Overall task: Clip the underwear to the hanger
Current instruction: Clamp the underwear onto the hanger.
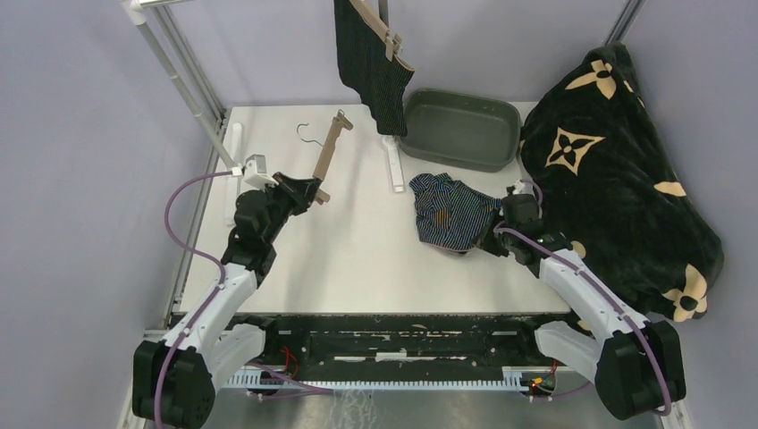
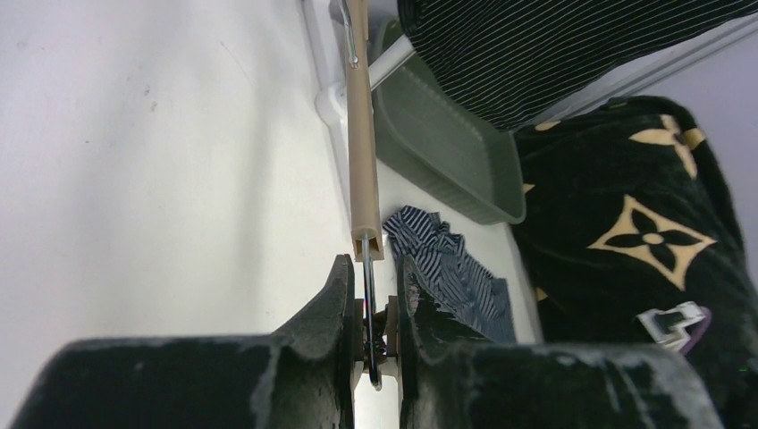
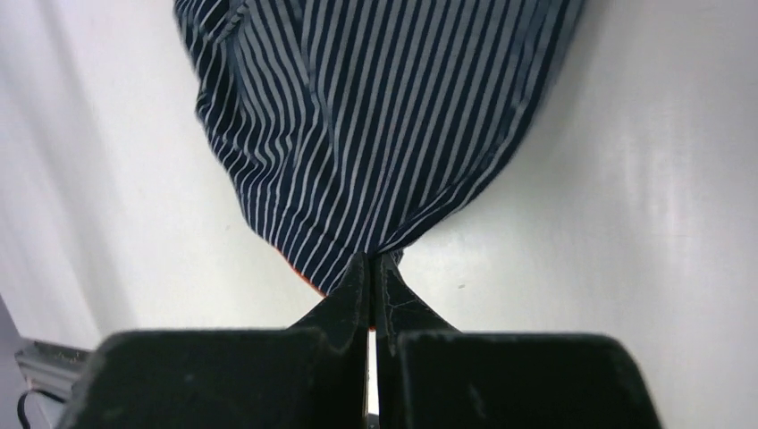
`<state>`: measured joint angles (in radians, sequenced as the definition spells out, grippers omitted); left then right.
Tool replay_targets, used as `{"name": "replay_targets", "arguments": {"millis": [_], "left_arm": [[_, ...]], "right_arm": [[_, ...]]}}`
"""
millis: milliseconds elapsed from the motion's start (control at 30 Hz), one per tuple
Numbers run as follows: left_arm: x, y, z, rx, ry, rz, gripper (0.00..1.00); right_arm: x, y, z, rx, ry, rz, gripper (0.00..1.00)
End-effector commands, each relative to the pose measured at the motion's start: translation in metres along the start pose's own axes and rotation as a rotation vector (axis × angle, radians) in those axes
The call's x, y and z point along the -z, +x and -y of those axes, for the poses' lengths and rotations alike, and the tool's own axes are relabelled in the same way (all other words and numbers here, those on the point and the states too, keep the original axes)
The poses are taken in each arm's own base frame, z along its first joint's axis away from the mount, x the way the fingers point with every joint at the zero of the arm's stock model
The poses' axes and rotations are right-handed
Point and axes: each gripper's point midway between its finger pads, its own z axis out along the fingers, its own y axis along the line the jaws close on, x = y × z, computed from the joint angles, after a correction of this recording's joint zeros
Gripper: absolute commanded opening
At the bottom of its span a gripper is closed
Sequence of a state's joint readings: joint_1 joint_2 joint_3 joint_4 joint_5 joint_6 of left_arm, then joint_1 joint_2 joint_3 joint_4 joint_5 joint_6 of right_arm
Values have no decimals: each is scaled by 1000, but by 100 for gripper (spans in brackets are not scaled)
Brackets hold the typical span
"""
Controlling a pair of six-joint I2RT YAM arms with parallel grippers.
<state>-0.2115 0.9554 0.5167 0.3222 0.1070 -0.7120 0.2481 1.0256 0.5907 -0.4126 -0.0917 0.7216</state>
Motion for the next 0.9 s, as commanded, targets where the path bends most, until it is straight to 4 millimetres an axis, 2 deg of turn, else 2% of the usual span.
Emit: {"name": "replay_targets", "arguments": {"millis": [0, 133, 300, 367, 533, 633, 733, 867], "left_arm": [[17, -22, 32, 122, 83, 67, 3], [34, -24, 32, 184, 61, 77, 3], [48, -30, 24, 288, 3, 126, 3], [50, -31, 24, 298, 4, 137, 3], [50, -34, 24, 281, -9, 136, 3], [52, -41, 23, 269, -23, 165, 3], [56, -50, 21, 244, -49, 193, 3], [57, -54, 22, 232, -58, 204, 3]], "right_arm": [[0, -18, -58, -20, -114, 82, 1], [-7, -27, -111, -47, -184, 166, 1], [-7, -38, -187, -48, -282, 308, 0], [-9, -40, -218, -50, -333, 340, 0], [-15, -49, -275, -41, -419, 348, 1], [-13, -65, -302, -46, -457, 386, 0], [-4, -87, -320, -49, -468, 452, 0], [9, -117, -321, -65, -412, 566, 0]]}}
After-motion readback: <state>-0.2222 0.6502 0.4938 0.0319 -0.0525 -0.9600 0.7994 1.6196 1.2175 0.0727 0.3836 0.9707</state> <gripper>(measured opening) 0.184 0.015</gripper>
